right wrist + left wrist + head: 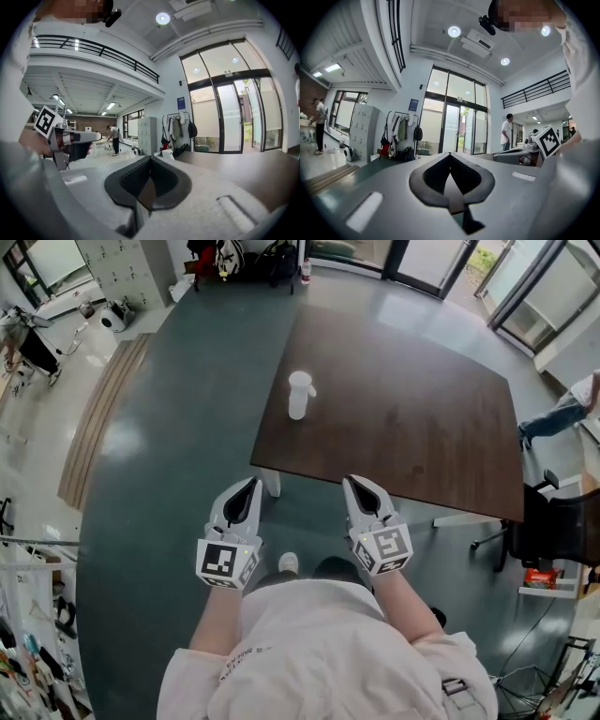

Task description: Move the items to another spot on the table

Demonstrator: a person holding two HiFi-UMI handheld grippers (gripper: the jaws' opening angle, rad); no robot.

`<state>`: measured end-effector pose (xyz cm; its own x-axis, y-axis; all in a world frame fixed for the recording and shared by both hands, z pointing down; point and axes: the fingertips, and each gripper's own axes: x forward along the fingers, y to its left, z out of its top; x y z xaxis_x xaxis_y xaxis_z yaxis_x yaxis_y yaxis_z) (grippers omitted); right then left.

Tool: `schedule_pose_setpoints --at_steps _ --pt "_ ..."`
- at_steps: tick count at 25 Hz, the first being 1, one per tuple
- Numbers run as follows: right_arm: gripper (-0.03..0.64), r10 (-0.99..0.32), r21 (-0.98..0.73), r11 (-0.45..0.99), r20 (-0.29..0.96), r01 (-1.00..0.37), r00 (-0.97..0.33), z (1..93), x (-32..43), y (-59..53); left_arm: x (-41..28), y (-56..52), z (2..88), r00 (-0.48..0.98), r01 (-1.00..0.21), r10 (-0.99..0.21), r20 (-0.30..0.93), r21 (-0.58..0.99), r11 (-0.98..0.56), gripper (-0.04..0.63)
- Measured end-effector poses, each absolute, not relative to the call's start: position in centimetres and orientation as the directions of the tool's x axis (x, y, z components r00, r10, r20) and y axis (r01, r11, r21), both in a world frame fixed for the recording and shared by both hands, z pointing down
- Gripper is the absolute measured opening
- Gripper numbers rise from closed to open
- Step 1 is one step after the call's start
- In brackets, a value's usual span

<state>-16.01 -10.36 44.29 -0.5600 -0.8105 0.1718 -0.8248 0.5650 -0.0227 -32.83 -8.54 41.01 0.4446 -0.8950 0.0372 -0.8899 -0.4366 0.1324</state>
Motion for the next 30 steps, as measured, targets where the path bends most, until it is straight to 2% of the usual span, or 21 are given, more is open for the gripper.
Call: schedule_pose_setpoints --at_steps 14,16,19,21,22,25,30 --pt "-0.001 -0.690 -0.082 0.681 0.260 -0.728 -0.675 48.0 -20.1 -24.5 -34.7 -20.5 44.0 0.382 -0.917 -0.918 0.103 0.162 -0.364 0.017" --pt "0.044 -0.662 -0.102 0.699 0.282 -0.708 -0.694 48.9 -20.5 -26.9 -34.9 -22.5 44.1 0.369 -0.922 -0.923 0.109 0.166 -0.349 0.017" --pt "0.147 -0.635 -0.096 0.722 0.302 -0.685 -0.711 49.9 -21.0 -29.9 -35.0 -25.4 44.6 0.351 -0.930 -0.928 0.123 0.165 -0.329 0.018" --pt "0.253 -0.620 -0.060 0.745 0.306 -0.664 -0.723 50.7 -21.4 -31.7 -34.8 -27.1 45.2 0.346 -0.931 -0.928 0.138 0.174 -0.321 0.017" --pt "0.281 -0.609 -0.046 0.758 0.307 -0.650 -0.732 51.1 -21.5 -32.4 -34.6 -27.9 45.2 0.343 -0.932 -0.928 0.146 0.179 -0.316 0.017" --pt "0.334 -0.557 -0.064 0.796 0.311 -0.602 -0.770 52.5 -22.2 -33.6 -34.2 -29.4 45.5 0.327 -0.937 -0.930 0.168 0.186 -0.296 0.017" --pt "0.350 -0.484 -0.095 0.838 0.324 -0.537 -0.813 55.3 -24.9 -35.1 -35.4 -31.6 47.8 0.310 -0.941 -0.928 0.208 0.204 -0.268 0.017"
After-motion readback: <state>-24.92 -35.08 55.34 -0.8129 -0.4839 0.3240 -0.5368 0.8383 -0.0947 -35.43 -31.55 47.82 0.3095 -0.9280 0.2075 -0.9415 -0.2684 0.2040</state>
